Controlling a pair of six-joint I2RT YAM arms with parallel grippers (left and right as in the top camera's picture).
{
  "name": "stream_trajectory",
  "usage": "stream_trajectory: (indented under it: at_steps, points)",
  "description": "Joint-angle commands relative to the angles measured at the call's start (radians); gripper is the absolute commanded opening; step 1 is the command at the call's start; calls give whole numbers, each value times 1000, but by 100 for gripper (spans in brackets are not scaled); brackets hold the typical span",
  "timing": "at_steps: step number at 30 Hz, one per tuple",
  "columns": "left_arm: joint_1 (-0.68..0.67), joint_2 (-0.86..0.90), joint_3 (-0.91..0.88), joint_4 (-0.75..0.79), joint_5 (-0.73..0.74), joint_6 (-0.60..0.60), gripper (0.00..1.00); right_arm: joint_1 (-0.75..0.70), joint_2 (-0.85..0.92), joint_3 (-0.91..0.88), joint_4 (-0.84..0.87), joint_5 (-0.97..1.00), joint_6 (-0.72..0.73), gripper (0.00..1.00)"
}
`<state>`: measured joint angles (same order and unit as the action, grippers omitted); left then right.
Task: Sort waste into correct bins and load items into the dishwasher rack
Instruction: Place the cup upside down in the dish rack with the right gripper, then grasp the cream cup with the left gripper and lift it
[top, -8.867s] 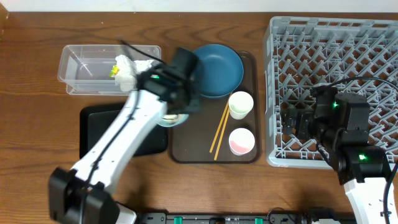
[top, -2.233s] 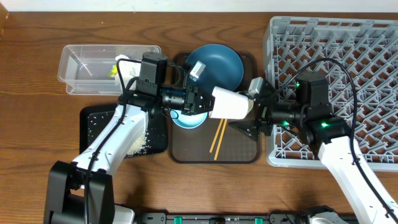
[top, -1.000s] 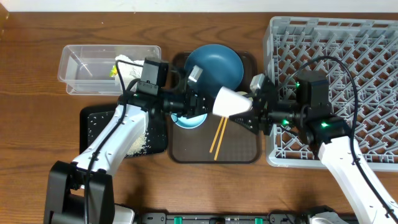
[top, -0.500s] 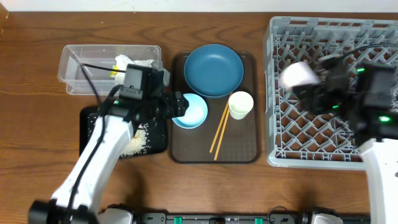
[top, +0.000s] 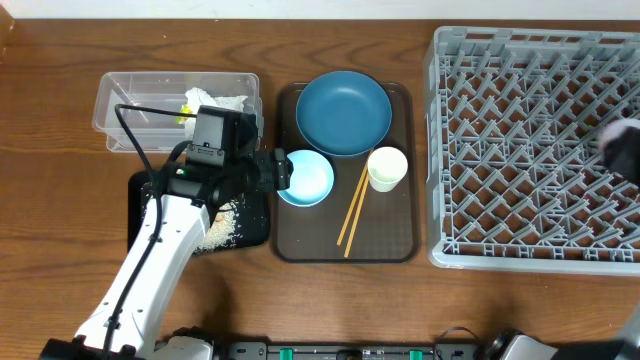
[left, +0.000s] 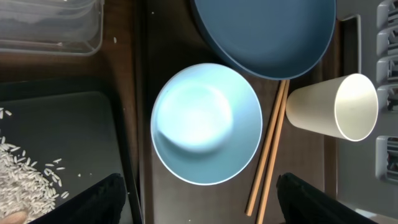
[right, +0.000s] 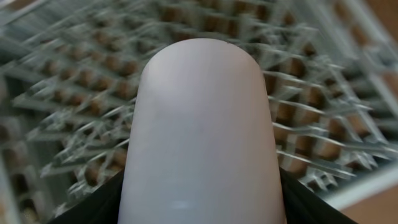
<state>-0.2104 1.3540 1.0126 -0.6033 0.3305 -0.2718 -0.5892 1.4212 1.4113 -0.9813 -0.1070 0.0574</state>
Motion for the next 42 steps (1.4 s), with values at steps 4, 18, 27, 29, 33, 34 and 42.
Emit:
stream_trajectory:
  at_steps: [4, 18, 27, 29, 33, 34, 42]
  points:
    - [3, -1, 13, -6, -14, 17, 81, -112, 127, 103, -57, 97, 44, 1]
    - [3, -1, 12, -18, -14, 17, 81, -203, 359, 107, -106, 147, 106, 11]
    - [2, -1, 12, -17, -14, 17, 88, -203, 391, 108, -77, -99, 98, 99]
    - [2, -1, 12, -17, -14, 17, 89, -203, 372, 110, -78, -108, 98, 99]
    - [2, -1, 12, -3, 8, 16, 92, -201, 306, 126, -78, -119, 99, 99]
    - [2, -1, 12, 14, 24, 16, 92, -200, 282, 128, -77, -143, 99, 99]
    - [-71, 17, 12, 229, 57, 13, 92, -102, 135, 129, -92, -249, 63, 99]
